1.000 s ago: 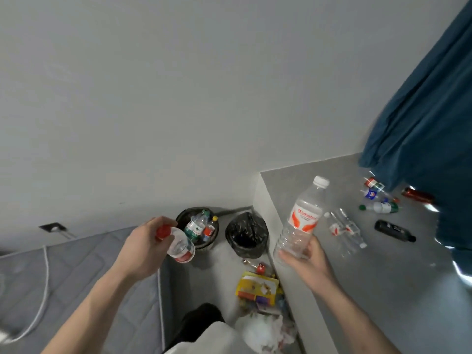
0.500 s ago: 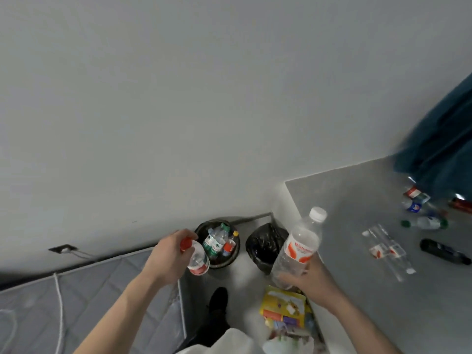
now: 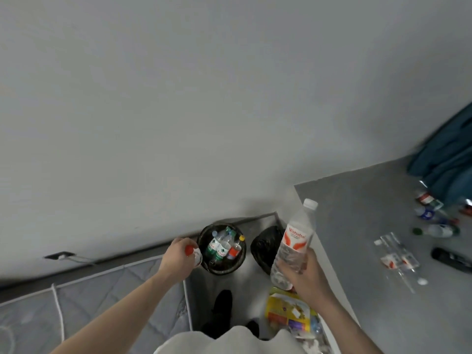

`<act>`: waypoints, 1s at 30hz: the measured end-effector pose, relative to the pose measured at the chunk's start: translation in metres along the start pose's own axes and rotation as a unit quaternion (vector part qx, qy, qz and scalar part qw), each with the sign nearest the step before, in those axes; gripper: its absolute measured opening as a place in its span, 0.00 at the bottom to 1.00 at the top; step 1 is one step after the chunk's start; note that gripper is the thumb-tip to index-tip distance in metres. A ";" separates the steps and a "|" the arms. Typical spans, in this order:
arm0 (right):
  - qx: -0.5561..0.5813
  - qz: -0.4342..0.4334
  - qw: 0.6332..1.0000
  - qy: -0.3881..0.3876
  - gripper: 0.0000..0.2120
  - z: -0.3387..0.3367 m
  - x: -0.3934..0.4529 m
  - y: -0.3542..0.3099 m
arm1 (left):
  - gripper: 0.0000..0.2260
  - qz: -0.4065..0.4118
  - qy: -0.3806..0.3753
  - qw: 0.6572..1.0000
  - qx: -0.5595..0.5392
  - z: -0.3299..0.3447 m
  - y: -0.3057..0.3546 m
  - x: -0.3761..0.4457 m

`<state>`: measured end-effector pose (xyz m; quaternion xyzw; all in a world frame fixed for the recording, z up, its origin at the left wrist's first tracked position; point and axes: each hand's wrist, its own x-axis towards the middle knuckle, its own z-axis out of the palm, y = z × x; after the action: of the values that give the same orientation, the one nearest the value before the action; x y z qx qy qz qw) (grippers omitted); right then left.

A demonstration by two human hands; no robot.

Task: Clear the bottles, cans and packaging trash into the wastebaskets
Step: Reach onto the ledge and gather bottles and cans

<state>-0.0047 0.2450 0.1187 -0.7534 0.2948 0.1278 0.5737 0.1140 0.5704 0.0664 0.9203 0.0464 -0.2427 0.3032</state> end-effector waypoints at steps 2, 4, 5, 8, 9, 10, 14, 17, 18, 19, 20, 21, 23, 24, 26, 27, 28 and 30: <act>0.006 0.008 1.000 0.006 0.23 0.000 0.001 0.001 | 0.13 -0.009 0.013 1.000 -0.008 0.004 -0.004 0.002; 0.003 0.019 1.000 -0.006 0.21 -0.001 0.013 0.006 | 0.14 -0.013 0.035 0.999 -0.028 0.008 -0.007 0.004; 0.000 0.033 0.999 -0.016 0.21 0.000 0.019 0.009 | 0.14 -0.011 0.040 0.999 -0.033 0.009 -0.007 0.005; -0.016 0.070 0.996 -0.042 0.27 0.013 0.031 0.031 | 0.14 -0.016 0.025 0.999 -0.020 0.009 -0.007 0.016; -0.020 0.079 0.996 -0.046 0.29 0.018 0.034 0.038 | 0.14 -0.016 0.020 1.000 -0.015 0.010 -0.007 0.020; -0.021 0.087 0.995 -0.045 0.29 0.023 0.035 0.039 | 0.14 -0.020 0.015 1.000 -0.011 0.011 -0.007 0.025; -0.034 0.113 0.993 -0.030 0.31 0.040 0.053 0.047 | 0.14 -0.013 -0.017 1.000 -0.001 0.021 -0.004 0.065; -0.033 0.119 0.992 -0.024 0.36 0.053 0.087 0.068 | 0.14 -0.007 -0.049 0.998 0.037 0.035 -0.009 0.114; -0.039 0.121 0.992 -0.020 0.36 0.059 0.100 0.073 | 0.15 -0.002 -0.056 0.997 0.051 0.041 -0.012 0.133; -0.043 0.120 0.992 -0.017 0.34 0.066 0.114 0.077 | 0.15 0.005 -0.060 0.996 0.066 0.049 -0.017 0.151; -0.037 0.113 0.993 -0.015 0.34 0.073 0.129 0.076 | 0.15 0.008 -0.065 0.995 0.077 0.058 -0.023 0.171; -0.034 0.110 0.993 -0.015 0.34 0.081 0.146 0.082 | 0.15 0.009 -0.070 0.994 0.083 0.067 -0.029 0.189; -0.024 0.088 0.996 -0.008 0.38 0.100 0.182 0.102 | 0.16 0.019 -0.064 0.994 0.092 0.087 -0.040 0.224; -0.021 0.079 0.997 -0.015 0.39 0.110 0.199 0.117 | 0.16 0.017 -0.065 0.993 0.096 0.098 -0.047 0.240; -0.011 0.080 0.997 -0.014 0.40 0.132 0.228 0.147 | 0.15 0.002 -0.063 0.994 0.091 0.122 -0.064 0.271; -0.001 0.079 0.997 -0.008 0.38 0.143 0.240 0.160 | 0.14 -0.004 -0.059 0.994 0.088 0.133 -0.074 0.284; 0.003 0.078 0.997 0.001 0.36 0.153 0.250 0.173 | 0.14 -0.009 -0.059 0.995 0.086 0.145 -0.084 0.295; 0.020 0.075 0.997 0.026 0.34 0.173 0.270 0.195 | 0.13 0.001 -0.056 0.995 0.082 0.170 -0.099 0.318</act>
<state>0.1196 0.2948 -0.2314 -0.7205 0.3675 0.1445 0.5700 0.2992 0.5330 -0.2562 0.9270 0.0083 -0.2966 0.2292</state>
